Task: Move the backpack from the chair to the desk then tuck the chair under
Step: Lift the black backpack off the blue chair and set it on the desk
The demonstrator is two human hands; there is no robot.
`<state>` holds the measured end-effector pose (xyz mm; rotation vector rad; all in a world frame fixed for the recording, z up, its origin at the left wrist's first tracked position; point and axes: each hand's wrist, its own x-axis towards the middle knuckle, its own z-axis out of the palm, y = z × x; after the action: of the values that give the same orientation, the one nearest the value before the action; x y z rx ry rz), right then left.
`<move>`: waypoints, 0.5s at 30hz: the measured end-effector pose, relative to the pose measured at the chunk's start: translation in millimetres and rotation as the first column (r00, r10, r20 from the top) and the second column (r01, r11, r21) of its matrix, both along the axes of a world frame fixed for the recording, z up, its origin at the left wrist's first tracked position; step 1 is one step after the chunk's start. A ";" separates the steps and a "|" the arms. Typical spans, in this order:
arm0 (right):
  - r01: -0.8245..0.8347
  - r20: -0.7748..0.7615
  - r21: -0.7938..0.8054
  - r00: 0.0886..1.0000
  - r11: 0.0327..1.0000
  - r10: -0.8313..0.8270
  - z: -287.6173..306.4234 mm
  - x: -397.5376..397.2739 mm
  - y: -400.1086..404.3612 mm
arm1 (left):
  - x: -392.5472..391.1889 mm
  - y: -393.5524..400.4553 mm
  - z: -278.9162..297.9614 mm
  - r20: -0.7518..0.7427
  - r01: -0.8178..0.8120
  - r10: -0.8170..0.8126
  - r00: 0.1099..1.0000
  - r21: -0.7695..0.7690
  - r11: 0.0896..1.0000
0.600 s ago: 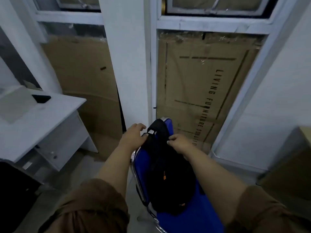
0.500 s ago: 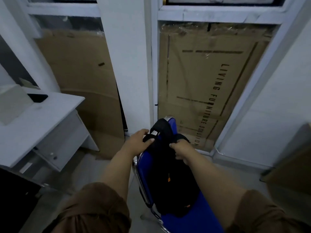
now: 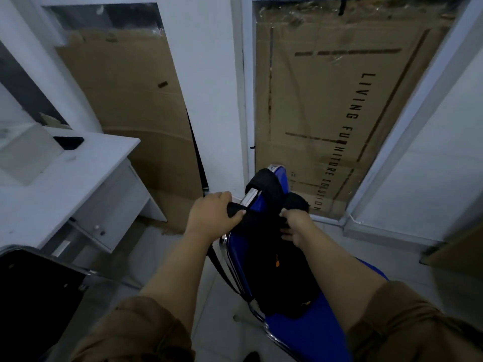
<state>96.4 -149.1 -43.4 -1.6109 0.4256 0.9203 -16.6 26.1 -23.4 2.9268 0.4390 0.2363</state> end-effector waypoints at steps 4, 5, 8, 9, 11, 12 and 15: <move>0.110 0.018 0.113 0.993 0.987 -0.113 12.6 -7.6 -20.7 | -26.8 -13.8 9.5 -0.062 -0.035 0.027 0.998 -0.136 0.990; 0.122 0.019 0.128 0.992 0.984 -0.125 16.1 -11.0 -27.3 | -33.6 -21.3 9.4 -0.079 -0.022 0.008 0.997 -0.178 0.984; 0.178 0.022 0.141 0.983 0.974 -0.183 20.3 -17.0 -44.5 | -48.6 -42.9 1.6 -0.128 0.040 -0.074 0.989 -0.250 0.967; 0.189 0.026 0.136 0.981 0.973 -0.194 21.5 -18.6 -50.2 | -51.4 -48.5 -2.2 -0.123 0.061 -0.091 0.988 -0.230 0.971; 0.198 0.028 0.154 0.978 0.968 -0.204 21.7 -22.6 -58.6 | -53.0 -55.7 -8.7 -0.088 0.081 -0.097 0.991 -0.170 0.982; 0.200 0.022 0.170 0.978 0.965 -0.207 20.6 -23.4 -61.3 | -50.9 -58.5 -10.4 -0.057 0.084 -0.094 0.994 -0.148 0.985; 0.172 0.008 0.174 0.984 0.970 -0.176 20.0 -26.3 -67.3 | -32.8 -62.2 -11.6 0.109 0.100 -0.087 0.990 -0.116 0.988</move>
<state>70.1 -216.4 -23.5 -1.4015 0.4506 0.7829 -49.4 -36.1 -35.0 2.7923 0.2889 0.3346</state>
